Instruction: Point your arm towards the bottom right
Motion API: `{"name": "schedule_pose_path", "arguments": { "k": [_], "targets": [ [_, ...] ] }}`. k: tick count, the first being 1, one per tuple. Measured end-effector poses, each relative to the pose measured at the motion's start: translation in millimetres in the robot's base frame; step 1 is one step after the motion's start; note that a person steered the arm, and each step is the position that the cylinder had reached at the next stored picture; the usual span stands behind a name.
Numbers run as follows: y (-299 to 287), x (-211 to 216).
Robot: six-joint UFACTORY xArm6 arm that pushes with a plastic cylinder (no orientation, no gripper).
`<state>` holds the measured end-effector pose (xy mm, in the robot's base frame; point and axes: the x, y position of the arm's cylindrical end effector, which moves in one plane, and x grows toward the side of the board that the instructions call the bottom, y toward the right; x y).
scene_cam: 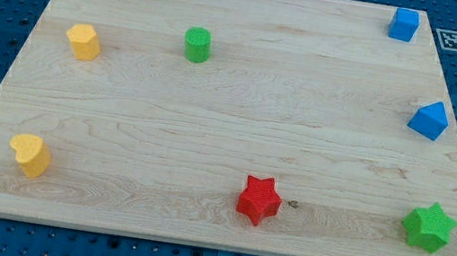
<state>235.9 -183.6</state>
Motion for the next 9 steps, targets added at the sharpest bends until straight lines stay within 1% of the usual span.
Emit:
{"name": "schedule_pose_path", "arguments": {
  "k": [1, 2, 3, 4, 5, 6, 7, 8, 9],
  "targets": [
    [53, 14],
    [82, 19],
    [82, 19],
    [118, 22],
    [184, 55],
    [227, 126],
    [286, 203],
    [360, 267],
    [448, 289]
  ]
}}
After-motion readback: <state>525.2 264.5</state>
